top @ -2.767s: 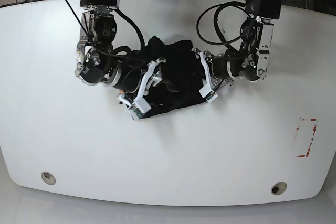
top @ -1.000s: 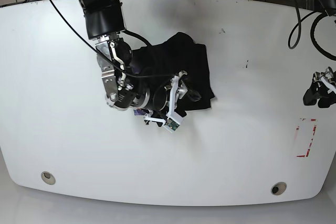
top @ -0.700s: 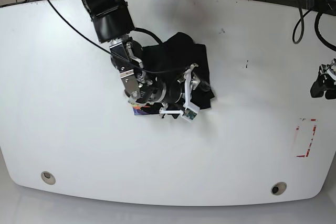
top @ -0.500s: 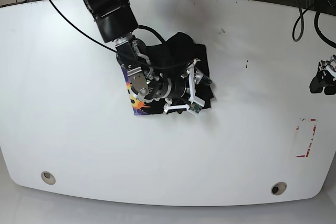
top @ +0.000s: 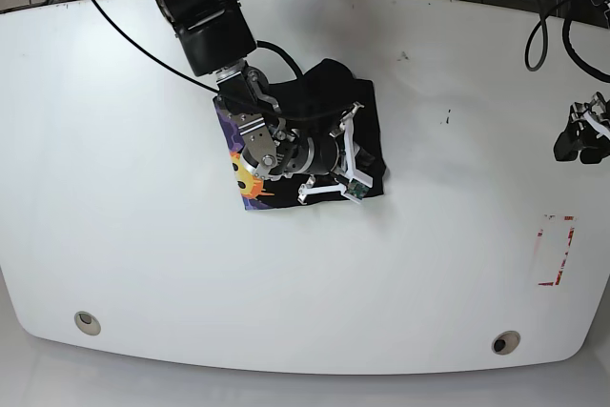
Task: Layout the t-shirt on the table in an organized manner, then fold the t-shirt properly
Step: 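Release with the left gripper and press the folded bundle with the right gripper, then grasp the bundle's edges with both grippers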
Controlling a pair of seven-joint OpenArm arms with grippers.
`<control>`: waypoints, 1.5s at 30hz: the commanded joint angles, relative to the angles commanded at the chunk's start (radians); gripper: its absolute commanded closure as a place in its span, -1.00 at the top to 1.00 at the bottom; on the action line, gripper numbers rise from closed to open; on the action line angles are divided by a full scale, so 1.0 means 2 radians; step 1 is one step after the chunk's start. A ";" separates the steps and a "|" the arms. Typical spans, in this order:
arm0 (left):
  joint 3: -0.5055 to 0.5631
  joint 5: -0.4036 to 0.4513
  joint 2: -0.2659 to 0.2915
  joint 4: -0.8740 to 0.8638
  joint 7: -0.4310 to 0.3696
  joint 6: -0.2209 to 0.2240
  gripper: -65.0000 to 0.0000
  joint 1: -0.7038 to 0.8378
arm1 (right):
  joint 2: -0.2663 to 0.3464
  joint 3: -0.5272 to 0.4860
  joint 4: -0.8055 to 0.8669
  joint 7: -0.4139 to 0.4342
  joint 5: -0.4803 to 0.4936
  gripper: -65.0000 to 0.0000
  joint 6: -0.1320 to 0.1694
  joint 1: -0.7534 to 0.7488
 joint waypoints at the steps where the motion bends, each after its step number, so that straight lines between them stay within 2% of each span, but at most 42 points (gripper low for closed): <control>1: 0.001 0.000 0.000 0.000 0.000 0.000 0.13 0.002 | 0.000 0.000 0.000 0.000 0.000 -0.97 0.000 0.000; 6: 0.002 0.000 0.005 0.000 0.000 0.000 0.13 0.005 | 0.000 0.000 0.031 -0.003 0.001 -0.96 0.000 -0.001; 8: 0.001 0.000 0.015 0.000 0.000 0.000 0.13 0.005 | 0.000 0.000 0.051 -0.015 0.001 -0.96 0.000 -0.002; 14: 0.001 0.002 0.020 0.000 0.000 0.000 0.13 0.009 | 0.000 0.000 0.097 -0.047 0.001 -0.96 0.000 -0.001; 20: 0.005 0.001 0.021 0.000 0.000 0.000 0.13 0.019 | 0.000 0.000 0.122 -0.048 -0.002 -0.96 0.000 0.002; 22: 0.013 0.001 0.021 0.000 0.000 0.000 0.13 0.019 | 0.000 0.000 0.123 -0.048 0.000 -0.96 0.000 0.004; 27: 0.024 0.001 0.021 0.001 0.000 0.000 0.13 0.020 | 0.000 0.000 0.117 -0.045 0.001 -0.96 -0.016 0.018; 35: 0.028 0.001 0.021 0.023 0.000 0.000 0.13 0.021 | -0.012 0.000 0.091 -0.043 0.001 -0.95 -0.016 0.035; 41: 0.055 0.001 0.021 0.026 0.000 0.000 0.13 0.021 | -0.013 0.001 0.088 -0.043 0.001 -0.95 -0.016 0.048; 45: 0.072 0.002 0.021 0.026 0.000 0.000 0.13 0.021 | -0.014 0.024 0.088 -0.043 0.000 -0.95 -0.016 0.054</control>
